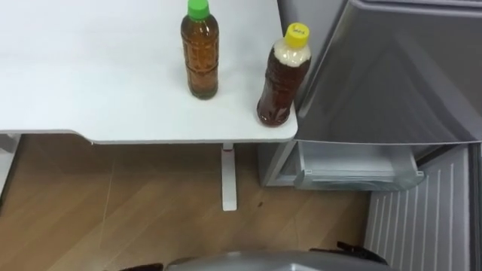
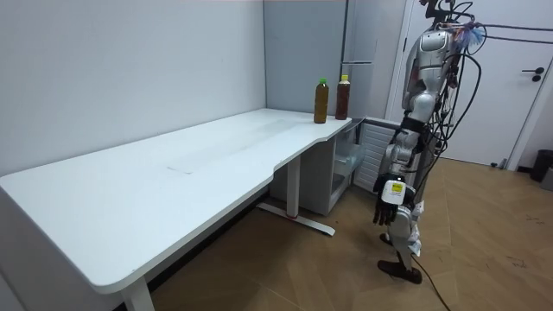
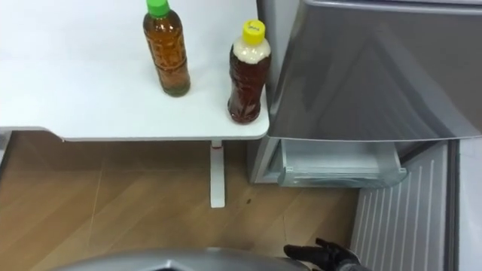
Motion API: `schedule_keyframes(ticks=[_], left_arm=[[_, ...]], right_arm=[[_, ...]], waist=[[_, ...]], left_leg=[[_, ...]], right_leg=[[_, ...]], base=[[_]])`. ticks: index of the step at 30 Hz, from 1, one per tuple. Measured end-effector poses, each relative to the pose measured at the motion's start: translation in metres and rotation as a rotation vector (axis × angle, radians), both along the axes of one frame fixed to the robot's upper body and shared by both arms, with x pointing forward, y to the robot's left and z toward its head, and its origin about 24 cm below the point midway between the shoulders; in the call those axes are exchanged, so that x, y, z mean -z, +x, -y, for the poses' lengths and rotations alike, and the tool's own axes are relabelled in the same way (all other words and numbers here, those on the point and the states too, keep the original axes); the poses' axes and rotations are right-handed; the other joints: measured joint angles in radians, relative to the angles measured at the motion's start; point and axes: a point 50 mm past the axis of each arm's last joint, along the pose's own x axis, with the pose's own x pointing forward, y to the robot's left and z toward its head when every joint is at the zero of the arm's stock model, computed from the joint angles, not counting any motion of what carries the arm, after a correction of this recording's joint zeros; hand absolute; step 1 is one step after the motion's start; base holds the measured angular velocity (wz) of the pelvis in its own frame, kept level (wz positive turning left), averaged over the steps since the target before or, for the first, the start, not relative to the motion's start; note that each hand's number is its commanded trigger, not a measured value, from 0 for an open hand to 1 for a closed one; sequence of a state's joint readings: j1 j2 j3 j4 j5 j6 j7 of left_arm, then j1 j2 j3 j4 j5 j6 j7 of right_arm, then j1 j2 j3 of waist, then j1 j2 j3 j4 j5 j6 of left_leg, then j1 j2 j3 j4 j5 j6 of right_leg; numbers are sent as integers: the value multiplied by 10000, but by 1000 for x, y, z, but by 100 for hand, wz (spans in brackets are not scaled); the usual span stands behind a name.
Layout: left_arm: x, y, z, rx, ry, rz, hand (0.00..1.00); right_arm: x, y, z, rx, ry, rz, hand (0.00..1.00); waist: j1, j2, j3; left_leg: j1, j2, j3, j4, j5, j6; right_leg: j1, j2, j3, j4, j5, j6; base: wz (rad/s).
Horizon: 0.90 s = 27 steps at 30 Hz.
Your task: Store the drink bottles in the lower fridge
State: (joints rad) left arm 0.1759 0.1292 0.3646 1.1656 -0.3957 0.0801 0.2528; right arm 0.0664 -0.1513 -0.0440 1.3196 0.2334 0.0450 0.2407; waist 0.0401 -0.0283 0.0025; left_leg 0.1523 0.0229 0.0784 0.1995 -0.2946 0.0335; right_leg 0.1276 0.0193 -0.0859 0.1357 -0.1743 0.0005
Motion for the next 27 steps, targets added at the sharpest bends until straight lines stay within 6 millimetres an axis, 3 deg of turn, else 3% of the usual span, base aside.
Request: schedule_keyframes(ticks=[6,12,16,19,22,27], left_arm=[[-15,13,-26,-4806,968,2048,0],[-27,28,-40,-7553,1468,3301,0],[-35,36,-47,-8178,1851,3722,0],[-55,54,-60,-8561,2528,4550,0],[-78,72,-76,-8262,3612,5284,0],[-141,107,-91,-6679,6453,7144,0]], right_arm=[[0,-7,2,337,-132,-67,0],[-1,-6,4,307,-367,52,0],[-2,-6,7,277,-546,152,0],[-3,1,9,-254,-805,434,0],[-5,6,11,-406,-1026,674,0],[-6,-5,14,-477,-1394,727,0]], waist=[[440,23,5],[533,95,-1],[528,159,-1],[526,199,-2],[493,260,-23],[536,353,-60]], left_leg=[[10,3,15,-4,1,-1],[1,3,4,13,1,-2],[6,4,8,11,1,-2],[-67,-21,16,10,29,-2],[-73,-23,9,-29,75,7],[-64,-37,-5,-12,75,7]], right_leg=[[-67,-4,9,-13,0,1],[-69,-2,8,16,0,0],[-85,2,28,44,0,0],[-289,-2,30,194,0,0],[-305,-20,47,183,0,0],[-283,-30,27,147,4,-4]], base=[[0],[0],[0],[0],[0],[0]])
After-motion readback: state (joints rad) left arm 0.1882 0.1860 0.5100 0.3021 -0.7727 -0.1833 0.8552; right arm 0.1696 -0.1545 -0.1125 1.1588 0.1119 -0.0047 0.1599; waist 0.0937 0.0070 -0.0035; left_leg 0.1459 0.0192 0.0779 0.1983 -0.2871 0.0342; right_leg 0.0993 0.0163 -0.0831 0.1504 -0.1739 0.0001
